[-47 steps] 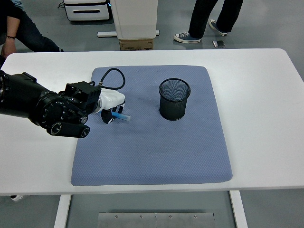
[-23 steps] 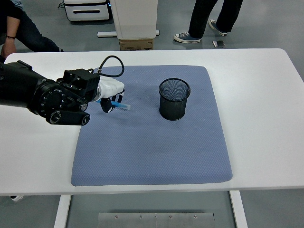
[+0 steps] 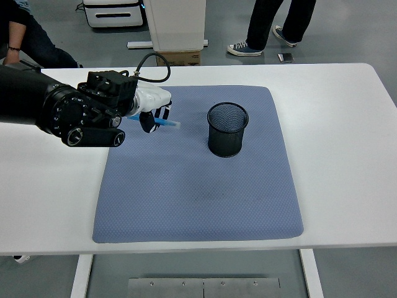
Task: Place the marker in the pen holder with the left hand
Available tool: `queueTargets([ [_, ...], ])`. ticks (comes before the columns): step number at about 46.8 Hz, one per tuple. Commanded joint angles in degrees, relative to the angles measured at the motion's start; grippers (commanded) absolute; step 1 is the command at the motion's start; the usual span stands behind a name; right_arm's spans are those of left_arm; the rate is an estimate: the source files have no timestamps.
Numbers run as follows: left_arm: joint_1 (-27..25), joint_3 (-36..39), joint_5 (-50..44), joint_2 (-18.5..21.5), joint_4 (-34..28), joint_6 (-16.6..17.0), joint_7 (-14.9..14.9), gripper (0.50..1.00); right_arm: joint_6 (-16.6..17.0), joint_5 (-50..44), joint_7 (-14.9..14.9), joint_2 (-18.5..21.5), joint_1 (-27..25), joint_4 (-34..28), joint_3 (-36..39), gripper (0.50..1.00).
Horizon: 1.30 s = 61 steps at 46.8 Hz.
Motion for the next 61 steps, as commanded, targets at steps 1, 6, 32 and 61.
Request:
queueTargets([
  [1, -0.94, -0.47, -0.30, 0.00, 0.01, -0.28, 0.01, 0.500, -0.01, 0.00, 0.00, 0.00, 0.00, 0.00, 0.00, 1.000],
  [6, -2.43, -1.17, -0.92, 0.00, 0.01, -1.25, 0.01, 0.500, -0.01, 0.00, 0.00, 0.00, 0.00, 0.00, 0.00, 1.000],
  [32, -4.54, -8.64, -1.09, -2.02, 3.17, -5.03, 0.36, 0.500, -0.01, 0.00, 0.00, 0.00, 0.00, 0.00, 0.00, 1.000],
  [61, -2.00, -18.40, -1.09, -5.45, 6.87, -6.26, 0.36, 0.500, -0.01, 0.00, 0.00, 0.00, 0.00, 0.00, 0.00, 1.000],
])
